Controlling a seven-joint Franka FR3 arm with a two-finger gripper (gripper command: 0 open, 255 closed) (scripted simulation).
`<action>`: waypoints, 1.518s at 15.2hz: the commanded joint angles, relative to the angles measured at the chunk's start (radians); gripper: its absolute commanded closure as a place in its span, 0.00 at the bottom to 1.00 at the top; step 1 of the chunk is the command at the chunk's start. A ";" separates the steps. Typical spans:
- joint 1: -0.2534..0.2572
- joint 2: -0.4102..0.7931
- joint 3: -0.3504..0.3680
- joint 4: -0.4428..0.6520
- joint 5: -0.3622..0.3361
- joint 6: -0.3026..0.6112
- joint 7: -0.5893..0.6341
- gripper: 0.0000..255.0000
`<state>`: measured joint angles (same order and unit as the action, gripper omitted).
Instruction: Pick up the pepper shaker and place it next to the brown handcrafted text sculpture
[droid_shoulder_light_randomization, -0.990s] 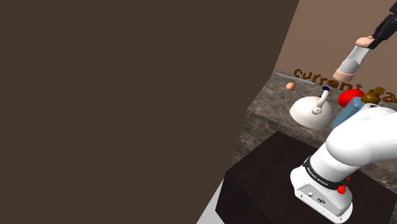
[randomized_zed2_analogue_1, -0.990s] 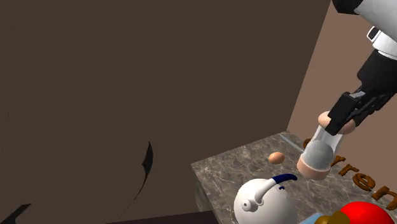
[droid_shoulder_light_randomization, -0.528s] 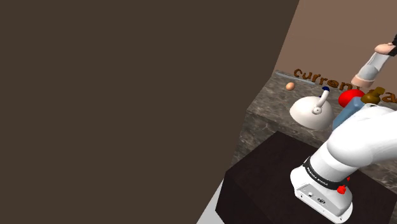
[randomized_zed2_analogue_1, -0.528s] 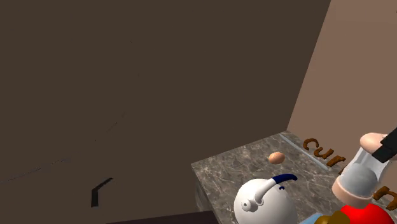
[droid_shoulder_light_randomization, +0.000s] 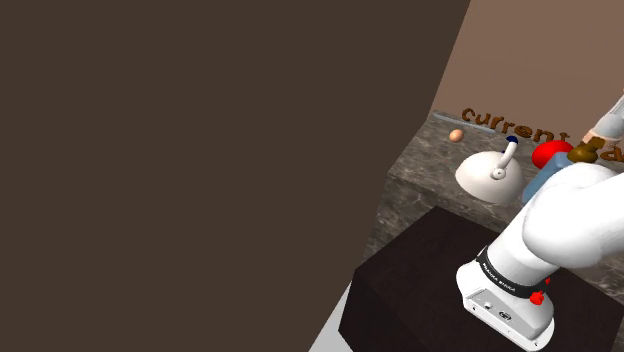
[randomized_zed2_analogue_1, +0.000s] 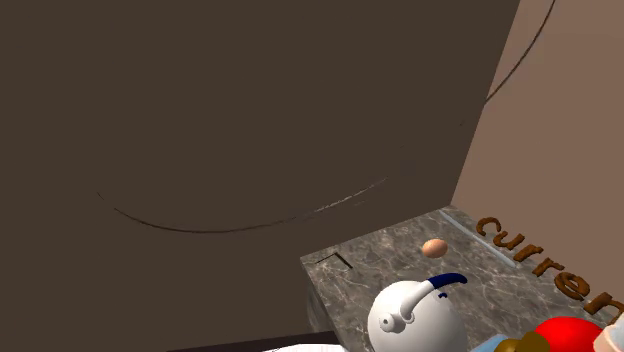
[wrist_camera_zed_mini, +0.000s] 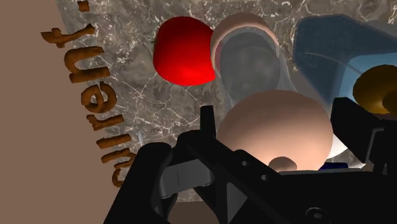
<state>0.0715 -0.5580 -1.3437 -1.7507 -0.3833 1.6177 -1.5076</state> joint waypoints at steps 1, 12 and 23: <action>0.092 0.006 -0.115 0.077 -0.008 -0.012 -0.044 1.00; 0.529 -0.208 -0.519 0.559 -0.189 -0.149 -0.205 1.00; 0.536 -0.275 -0.563 0.527 -0.234 -0.069 -0.222 1.00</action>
<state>0.6230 -0.8343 -1.9106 -1.1977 -0.6178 1.5321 -1.7314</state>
